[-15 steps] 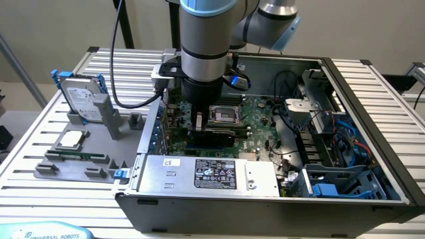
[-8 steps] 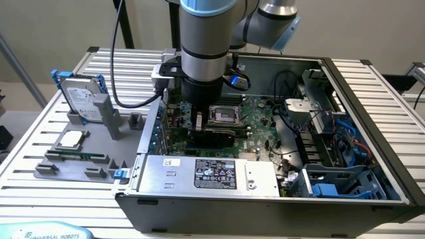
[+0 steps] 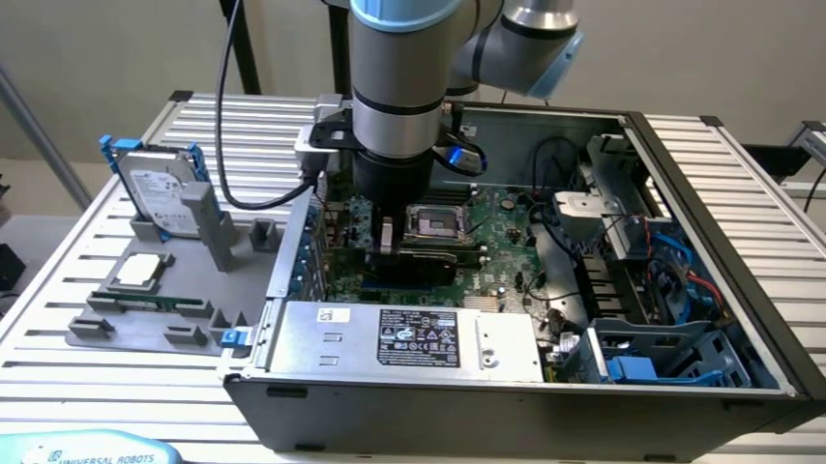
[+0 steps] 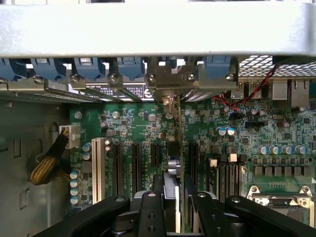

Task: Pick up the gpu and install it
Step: 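Press down on the gpu until it lock into place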

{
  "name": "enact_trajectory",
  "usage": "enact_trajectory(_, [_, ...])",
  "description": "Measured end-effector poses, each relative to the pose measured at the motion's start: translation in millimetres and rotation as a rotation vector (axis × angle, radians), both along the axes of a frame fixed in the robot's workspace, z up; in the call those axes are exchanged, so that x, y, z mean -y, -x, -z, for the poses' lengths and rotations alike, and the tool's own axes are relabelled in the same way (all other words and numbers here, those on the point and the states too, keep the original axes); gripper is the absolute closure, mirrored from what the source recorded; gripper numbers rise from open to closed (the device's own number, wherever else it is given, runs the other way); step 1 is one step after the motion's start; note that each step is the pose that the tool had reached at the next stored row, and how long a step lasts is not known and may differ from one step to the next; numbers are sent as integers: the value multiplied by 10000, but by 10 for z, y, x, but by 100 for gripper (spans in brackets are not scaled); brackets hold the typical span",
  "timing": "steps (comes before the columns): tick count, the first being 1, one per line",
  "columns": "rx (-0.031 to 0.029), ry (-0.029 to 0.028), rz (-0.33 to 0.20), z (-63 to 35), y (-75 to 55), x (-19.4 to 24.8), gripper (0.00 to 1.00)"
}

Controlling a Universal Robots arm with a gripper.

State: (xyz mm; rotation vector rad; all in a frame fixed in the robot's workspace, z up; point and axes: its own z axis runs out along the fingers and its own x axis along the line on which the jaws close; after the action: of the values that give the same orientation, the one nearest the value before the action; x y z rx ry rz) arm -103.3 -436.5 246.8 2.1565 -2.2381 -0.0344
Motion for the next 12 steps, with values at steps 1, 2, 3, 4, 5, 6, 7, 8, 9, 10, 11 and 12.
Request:
enact_trajectory(1, [3, 1, -1, 7, -1, 0, 73])
enact_trajectory(2, [0, 10, -1, 9, -1, 0, 73])
enact_trajectory(3, [-1, 17, -1, 12, 0, 0, 73])
enact_trajectory(4, [0, 23, -1, 16, 0, 0, 73])
enact_trajectory(5, [-2, 29, 0, 17, 0, 0, 73])
enact_trajectory(6, [-2, 32, -1, 17, 0, 0, 73])
enact_trajectory(7, [-2, 32, -1, 17, 0, 0, 73])
enact_trajectory(8, [-2, 32, -1, 17, 0, 0, 73])
enact_trajectory(9, [-1, 31, -1, 17, 0, 0, 73])
enact_trajectory(10, [-1, 32, 0, 17, 0, 0, 73])
enact_trajectory(11, [-1, 31, -1, 18, 0, 0, 73])
enact_trajectory(12, [-1, 31, 0, 18, 0, 0, 73])
